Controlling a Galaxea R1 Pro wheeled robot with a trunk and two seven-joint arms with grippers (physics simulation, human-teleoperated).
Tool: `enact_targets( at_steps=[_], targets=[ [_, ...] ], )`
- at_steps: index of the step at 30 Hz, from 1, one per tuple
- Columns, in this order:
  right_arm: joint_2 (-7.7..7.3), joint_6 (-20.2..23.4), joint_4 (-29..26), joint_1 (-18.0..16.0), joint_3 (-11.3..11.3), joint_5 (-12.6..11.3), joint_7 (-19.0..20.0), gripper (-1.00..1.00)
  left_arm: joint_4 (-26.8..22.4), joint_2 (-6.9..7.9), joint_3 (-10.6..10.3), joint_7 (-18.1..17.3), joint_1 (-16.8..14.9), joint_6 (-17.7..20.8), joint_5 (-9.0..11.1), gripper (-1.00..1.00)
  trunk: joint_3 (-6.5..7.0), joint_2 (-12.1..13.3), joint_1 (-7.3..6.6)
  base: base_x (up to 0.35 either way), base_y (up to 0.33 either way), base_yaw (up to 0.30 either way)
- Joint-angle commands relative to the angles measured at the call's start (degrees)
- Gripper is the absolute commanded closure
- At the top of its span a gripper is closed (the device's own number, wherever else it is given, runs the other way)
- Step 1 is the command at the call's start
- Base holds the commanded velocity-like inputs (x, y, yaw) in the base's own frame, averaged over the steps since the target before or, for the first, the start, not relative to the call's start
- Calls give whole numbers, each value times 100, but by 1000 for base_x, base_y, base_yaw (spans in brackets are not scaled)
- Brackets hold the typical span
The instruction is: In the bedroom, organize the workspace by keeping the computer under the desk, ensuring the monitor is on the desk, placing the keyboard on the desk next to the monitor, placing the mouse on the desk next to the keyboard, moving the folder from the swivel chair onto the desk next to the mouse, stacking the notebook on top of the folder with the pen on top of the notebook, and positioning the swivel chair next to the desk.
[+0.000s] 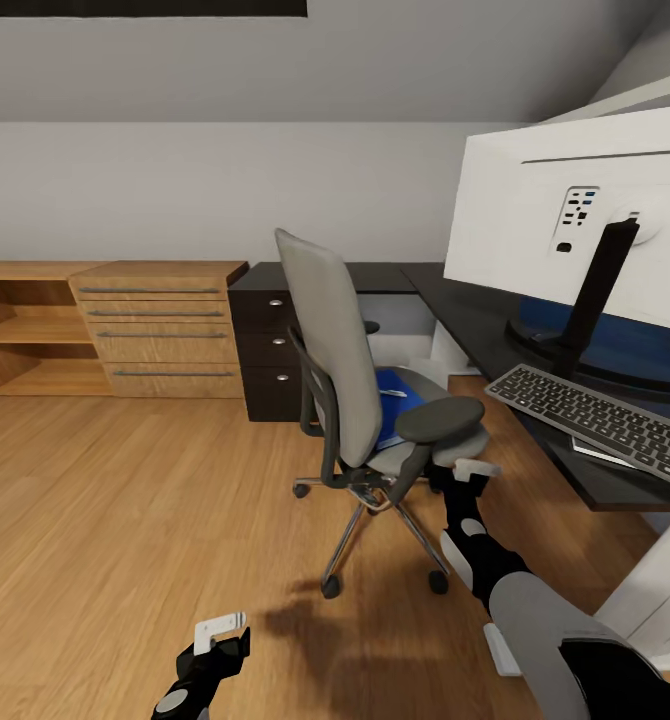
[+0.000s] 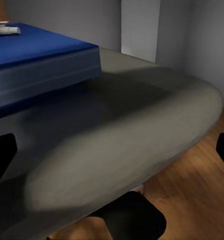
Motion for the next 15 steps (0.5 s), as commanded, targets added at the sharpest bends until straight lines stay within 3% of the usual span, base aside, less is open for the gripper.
enact_targets(
  at_steps=[1,8,15],
  targets=[
    [4,-12,229,0,14,-7,49,-100,3,0,-10,16,-3,-20,50,-100,-6,-1,0,0,0,0],
    [-7,-12,224,7,19,48,582,-100,3,0,-10,16,-3,-20,50,-100,-6,-1,0,0,0,0],
    [-14,-12,219,10,19,126,738,-100,9,0,-10,14,-3,-20,50,-100,-6,-1,0,0,0,0]
  ],
)
